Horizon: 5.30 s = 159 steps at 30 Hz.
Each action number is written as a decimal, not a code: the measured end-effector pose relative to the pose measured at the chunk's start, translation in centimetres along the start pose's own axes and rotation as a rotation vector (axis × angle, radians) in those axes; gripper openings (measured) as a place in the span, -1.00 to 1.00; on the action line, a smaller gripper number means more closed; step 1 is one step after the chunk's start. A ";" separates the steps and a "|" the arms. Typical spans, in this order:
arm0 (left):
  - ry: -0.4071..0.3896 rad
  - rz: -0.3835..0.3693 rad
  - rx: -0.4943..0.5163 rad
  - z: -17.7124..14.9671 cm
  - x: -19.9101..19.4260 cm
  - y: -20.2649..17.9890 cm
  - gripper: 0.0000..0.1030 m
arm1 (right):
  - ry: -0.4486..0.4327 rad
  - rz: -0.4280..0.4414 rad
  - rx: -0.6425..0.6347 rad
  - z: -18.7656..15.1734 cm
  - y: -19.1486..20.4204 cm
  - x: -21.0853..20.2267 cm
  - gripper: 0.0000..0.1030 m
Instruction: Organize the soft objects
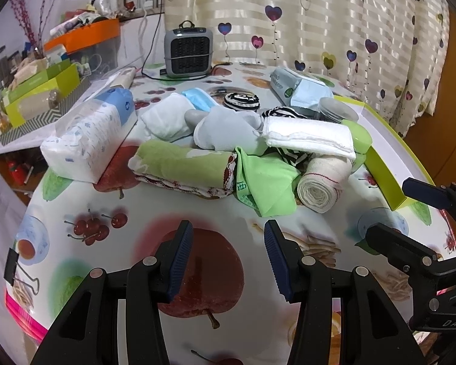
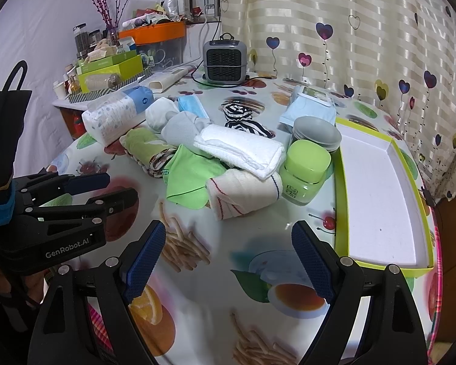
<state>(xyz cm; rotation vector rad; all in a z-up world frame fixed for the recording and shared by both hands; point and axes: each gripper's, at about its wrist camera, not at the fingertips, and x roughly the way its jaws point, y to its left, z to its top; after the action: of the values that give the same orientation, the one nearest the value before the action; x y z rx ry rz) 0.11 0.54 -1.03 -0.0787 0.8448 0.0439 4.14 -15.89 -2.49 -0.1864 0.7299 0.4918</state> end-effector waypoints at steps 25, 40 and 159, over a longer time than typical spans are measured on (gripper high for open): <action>-0.005 0.018 0.007 -0.1 0.1 -0.2 -0.07 | 0.005 0.000 -0.001 0.3 -0.1 0.3 0.66; 0.012 0.006 -0.005 0.4 0.8 0.3 -0.07 | 0.013 0.003 -0.017 0.6 0.0 1.3 0.66; -0.177 -0.146 -0.127 5.2 -1.9 0.7 -0.72 | -0.170 0.028 -0.019 5.1 -2.8 -0.5 -0.52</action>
<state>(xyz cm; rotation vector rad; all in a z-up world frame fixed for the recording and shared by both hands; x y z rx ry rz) 2.67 1.67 3.74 -0.2518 0.6570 -0.0324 8.25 -16.86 1.58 -0.1500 0.5626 0.5349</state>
